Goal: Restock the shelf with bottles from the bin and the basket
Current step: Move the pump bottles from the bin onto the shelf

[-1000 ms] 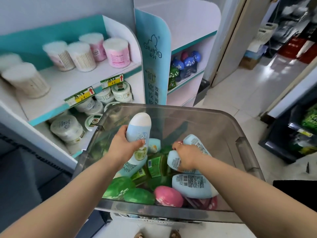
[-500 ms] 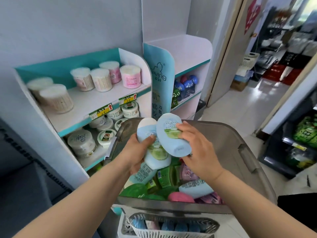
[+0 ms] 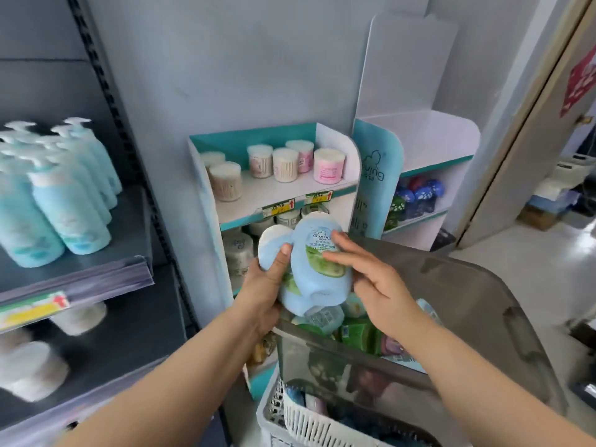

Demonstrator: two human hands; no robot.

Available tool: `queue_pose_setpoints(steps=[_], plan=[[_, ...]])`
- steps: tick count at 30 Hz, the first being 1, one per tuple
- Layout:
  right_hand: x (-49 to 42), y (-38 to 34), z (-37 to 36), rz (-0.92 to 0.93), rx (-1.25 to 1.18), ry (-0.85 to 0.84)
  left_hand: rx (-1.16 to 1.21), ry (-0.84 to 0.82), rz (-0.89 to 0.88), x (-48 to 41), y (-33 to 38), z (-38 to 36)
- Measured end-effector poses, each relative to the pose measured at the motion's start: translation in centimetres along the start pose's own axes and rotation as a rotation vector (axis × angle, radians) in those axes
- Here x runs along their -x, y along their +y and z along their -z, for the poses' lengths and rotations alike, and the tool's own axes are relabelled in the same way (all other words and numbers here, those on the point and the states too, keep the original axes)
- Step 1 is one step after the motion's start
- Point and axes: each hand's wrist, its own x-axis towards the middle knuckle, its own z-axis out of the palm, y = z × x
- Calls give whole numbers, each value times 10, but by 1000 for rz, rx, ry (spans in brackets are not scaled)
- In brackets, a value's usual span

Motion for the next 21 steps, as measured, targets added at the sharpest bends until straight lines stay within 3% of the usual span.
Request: queue_pose_setpoints(steps=[7, 11, 15, 21], plan=[[-3, -36, -48, -344, -506, 22, -37, 186, -153, 60, 11, 34], [-12, -51, -86, -499, -583, -37, -130, 355, -238, 100, 23, 66], [-27, -76, -132, -504, -625, -187, -221, 466, -273, 138, 46, 110], [-51, -113, -195, -471, -752, -268, -340, 475, -356, 180, 109, 172]])
